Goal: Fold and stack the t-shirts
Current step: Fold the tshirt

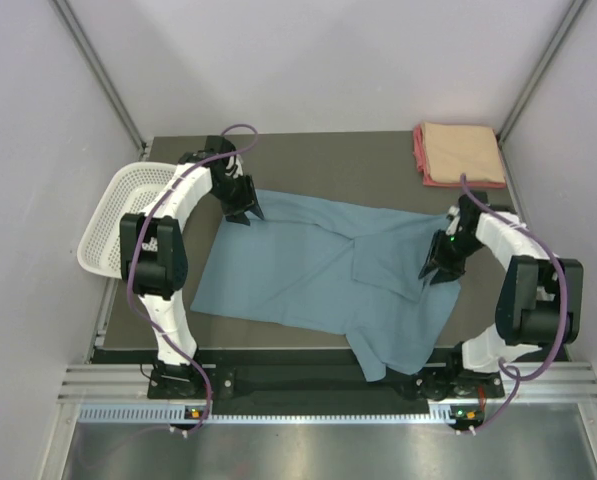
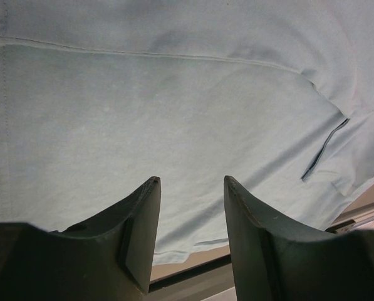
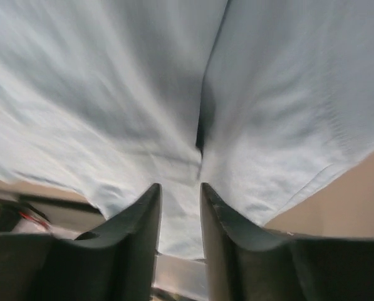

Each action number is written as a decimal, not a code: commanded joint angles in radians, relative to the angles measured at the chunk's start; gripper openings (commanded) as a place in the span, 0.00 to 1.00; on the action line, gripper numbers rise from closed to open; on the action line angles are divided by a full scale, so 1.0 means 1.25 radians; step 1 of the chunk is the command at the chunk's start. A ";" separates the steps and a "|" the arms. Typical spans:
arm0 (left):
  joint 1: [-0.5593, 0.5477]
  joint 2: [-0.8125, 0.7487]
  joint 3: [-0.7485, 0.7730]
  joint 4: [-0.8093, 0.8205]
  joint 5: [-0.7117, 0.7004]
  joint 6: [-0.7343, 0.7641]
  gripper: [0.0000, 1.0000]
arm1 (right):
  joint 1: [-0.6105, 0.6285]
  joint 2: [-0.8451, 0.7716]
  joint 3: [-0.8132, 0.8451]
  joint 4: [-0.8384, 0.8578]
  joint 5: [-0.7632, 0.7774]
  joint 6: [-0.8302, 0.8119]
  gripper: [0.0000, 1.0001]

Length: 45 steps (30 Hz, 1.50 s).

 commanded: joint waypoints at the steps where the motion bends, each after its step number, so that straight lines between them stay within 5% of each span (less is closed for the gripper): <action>1: 0.004 -0.002 0.035 0.014 -0.002 -0.006 0.50 | -0.085 0.018 0.125 0.073 0.018 0.023 0.39; 6: 0.004 0.033 0.084 0.016 -0.002 -0.014 0.50 | -0.154 0.107 0.268 0.191 0.026 0.066 0.47; 20: 0.011 0.126 0.191 0.103 -0.082 -0.053 0.49 | -0.174 0.351 0.448 0.291 0.018 0.096 0.47; 25: 0.018 0.177 0.246 0.093 -0.071 -0.060 0.49 | -0.175 0.393 0.468 0.301 0.029 0.097 0.37; 30: 0.022 0.198 0.257 0.089 -0.068 -0.060 0.49 | -0.177 0.394 0.467 0.274 0.086 0.063 0.06; 45: 0.048 0.342 0.356 0.148 -0.021 -0.063 0.48 | -0.177 0.379 0.408 0.390 0.149 -0.067 0.05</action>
